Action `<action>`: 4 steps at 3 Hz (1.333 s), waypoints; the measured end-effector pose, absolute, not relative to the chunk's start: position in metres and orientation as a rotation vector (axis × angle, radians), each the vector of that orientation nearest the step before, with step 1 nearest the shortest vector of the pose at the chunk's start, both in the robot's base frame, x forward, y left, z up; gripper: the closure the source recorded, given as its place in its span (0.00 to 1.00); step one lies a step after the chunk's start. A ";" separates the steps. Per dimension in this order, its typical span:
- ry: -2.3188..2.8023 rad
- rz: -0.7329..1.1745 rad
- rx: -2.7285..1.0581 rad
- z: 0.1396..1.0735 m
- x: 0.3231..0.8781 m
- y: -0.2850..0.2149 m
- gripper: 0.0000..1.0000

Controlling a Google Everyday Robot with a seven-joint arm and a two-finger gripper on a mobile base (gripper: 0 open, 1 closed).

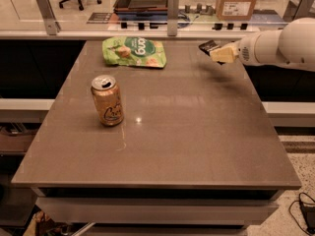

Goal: Pick rxbar chocolate

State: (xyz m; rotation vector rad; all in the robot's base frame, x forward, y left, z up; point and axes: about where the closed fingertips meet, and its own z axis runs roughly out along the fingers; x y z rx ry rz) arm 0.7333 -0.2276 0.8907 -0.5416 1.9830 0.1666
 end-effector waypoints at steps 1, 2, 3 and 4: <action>1.933 0.270 -0.648 0.903 0.735 -0.225 1.00; 1.873 0.326 -0.790 0.924 0.733 -0.219 1.00; 1.841 0.334 -0.867 0.939 0.728 -0.216 1.00; 1.807 0.320 -0.902 0.954 0.722 -0.217 1.00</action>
Offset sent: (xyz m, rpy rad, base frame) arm -0.0087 0.0088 0.0595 -0.0167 -0.0573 0.4154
